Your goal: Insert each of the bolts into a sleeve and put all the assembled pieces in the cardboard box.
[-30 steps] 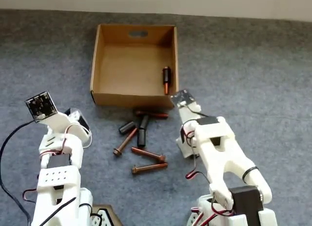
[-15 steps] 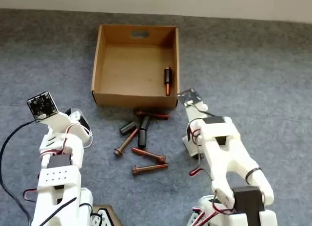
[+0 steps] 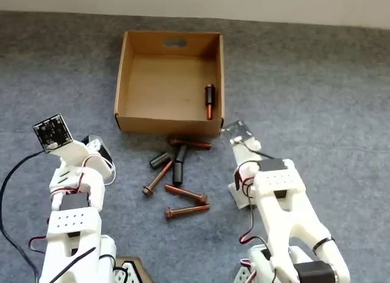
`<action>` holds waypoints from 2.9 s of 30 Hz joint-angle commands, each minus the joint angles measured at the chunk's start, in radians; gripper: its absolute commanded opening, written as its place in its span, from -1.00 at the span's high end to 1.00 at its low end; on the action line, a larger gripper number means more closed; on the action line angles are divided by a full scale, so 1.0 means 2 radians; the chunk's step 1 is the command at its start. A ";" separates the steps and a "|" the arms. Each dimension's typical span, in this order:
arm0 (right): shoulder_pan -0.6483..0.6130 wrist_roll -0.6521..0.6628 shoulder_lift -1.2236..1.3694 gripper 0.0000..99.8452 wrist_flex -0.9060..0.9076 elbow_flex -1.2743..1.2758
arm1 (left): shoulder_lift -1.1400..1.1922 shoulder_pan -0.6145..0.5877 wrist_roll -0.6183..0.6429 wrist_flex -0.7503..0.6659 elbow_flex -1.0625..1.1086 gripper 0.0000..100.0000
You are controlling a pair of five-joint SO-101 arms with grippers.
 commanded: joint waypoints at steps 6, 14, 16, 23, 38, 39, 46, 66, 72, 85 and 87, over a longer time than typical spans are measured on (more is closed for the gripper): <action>-0.006 0.003 0.003 0.68 0.013 0.004 | -0.004 0.007 -0.005 -0.007 -0.010 0.97; -0.006 0.005 0.003 0.85 0.017 0.005 | -0.005 0.007 -0.005 -0.007 -0.010 0.97; -0.006 0.005 0.008 0.82 0.020 0.012 | -0.005 0.007 -0.005 -0.007 -0.010 0.97; -0.003 0.019 0.065 0.70 -0.009 0.021 | -0.005 0.007 -0.005 -0.007 -0.010 0.97; -0.006 0.014 -0.020 0.99 0.066 -0.028 | -0.005 0.007 -0.005 -0.007 -0.010 0.97; -0.006 0.003 -0.049 0.99 0.083 -0.040 | -0.005 0.007 -0.005 -0.007 -0.010 0.97; -0.006 -0.023 -0.228 0.99 0.121 -0.064 | -0.005 0.007 -0.005 -0.007 -0.010 0.97; 0.010 -0.129 -0.381 0.99 -0.223 0.230 | -0.001 0.090 -0.117 0.204 -0.130 0.94; 0.048 -0.129 -0.382 0.99 -0.222 0.231 | 0.122 0.096 -0.166 0.229 -0.198 0.94; 0.049 -0.129 -0.381 0.99 -0.222 0.231 | 0.396 0.142 -0.248 0.490 -0.444 0.73; 0.049 -0.129 -0.381 0.99 -0.222 0.231 | 0.395 0.143 -0.254 0.489 -0.434 0.69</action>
